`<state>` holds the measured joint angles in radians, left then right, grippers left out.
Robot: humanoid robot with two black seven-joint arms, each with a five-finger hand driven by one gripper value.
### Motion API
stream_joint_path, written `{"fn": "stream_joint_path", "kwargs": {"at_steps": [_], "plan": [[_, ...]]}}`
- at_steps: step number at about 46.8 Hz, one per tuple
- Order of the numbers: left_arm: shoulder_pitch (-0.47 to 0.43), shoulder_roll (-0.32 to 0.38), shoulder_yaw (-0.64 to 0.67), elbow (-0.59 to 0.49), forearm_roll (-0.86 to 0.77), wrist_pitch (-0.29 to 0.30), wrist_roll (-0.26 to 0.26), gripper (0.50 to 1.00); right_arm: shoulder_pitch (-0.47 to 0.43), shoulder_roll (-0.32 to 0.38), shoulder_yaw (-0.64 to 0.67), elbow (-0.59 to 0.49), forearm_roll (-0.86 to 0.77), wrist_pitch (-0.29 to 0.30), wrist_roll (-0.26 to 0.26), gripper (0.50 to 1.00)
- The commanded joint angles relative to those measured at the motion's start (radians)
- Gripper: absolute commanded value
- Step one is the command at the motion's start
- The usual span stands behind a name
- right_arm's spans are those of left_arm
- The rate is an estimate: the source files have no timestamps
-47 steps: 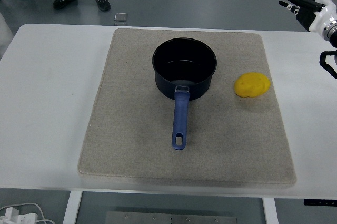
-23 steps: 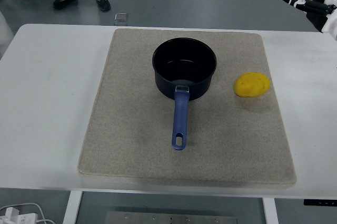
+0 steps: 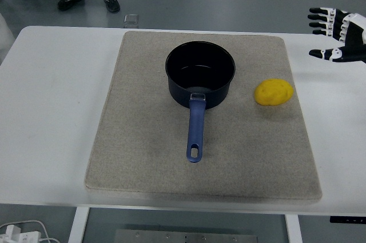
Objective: Put the potato in the blue pot
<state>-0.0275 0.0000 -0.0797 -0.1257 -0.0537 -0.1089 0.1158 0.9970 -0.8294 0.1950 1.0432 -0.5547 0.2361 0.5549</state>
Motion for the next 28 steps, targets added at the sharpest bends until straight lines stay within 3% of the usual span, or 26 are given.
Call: {"fn": "stream_joint_path", "kwargs": {"at_steps": [1,7,12,21,28], "plan": [[0.000,0.000,0.000,0.000,0.000,0.000,0.001,1.000,-0.029,-0.010,-0.002,0.060,-0.134,-0.087,0.037,0.926],[0.000,0.000,0.000,0.000,0.000,0.000,0.001,1.000,-0.078,0.006,-0.002,0.120,-0.327,-0.227,0.040,0.926],[0.000,0.000,0.000,0.001,0.000,0.000,-0.001,1.000,-0.095,0.039,-0.018,0.121,-0.424,-0.299,0.033,0.926],[0.000,0.000,0.000,0.000,0.000,0.000,0.001,1.000,-0.090,0.114,-0.057,0.092,-0.441,-0.334,0.014,0.926],[0.000,0.000,0.000,0.000,0.000,0.000,0.001,1.000,-0.086,0.164,-0.065,0.000,-0.439,-0.322,-0.027,0.926]]}}
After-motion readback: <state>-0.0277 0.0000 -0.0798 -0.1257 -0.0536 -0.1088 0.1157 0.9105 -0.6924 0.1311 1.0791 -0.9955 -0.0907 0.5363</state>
